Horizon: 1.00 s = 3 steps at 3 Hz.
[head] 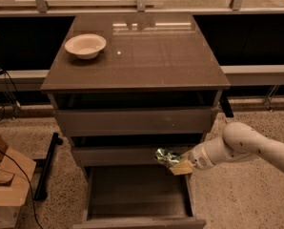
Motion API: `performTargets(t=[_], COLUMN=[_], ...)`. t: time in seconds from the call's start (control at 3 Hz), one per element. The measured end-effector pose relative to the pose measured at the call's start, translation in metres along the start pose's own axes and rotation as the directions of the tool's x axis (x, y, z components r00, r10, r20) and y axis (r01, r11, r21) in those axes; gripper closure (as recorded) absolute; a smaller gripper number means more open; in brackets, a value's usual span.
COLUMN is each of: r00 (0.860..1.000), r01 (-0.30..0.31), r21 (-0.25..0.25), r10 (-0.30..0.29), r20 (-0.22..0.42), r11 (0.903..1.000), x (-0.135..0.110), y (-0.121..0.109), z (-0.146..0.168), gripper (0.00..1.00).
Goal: Place green can into bottom drawer
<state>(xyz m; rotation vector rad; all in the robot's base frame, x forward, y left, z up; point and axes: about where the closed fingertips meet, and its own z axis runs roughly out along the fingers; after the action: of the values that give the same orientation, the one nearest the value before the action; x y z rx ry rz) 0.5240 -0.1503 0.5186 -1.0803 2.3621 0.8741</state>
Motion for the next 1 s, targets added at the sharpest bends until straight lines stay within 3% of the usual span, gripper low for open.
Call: performTargets(t=[0.33,0.67,1.0], r00=[0.999,0.993,0.987], r01=[0.012,-0.016,-0.101], r21=[-0.006,-0.017,-0.027], r10=[-0.013,0.014,0.097], r20=[-0.053,-0.120,-0.125], r11=[0.9999,0.9997,0.9945], x=[0.008,0.034,0.070], y=[0.002,-0.010,-0.028], z=[0.027,0.075,0.124], gripper=[1.00,1.00,1.00])
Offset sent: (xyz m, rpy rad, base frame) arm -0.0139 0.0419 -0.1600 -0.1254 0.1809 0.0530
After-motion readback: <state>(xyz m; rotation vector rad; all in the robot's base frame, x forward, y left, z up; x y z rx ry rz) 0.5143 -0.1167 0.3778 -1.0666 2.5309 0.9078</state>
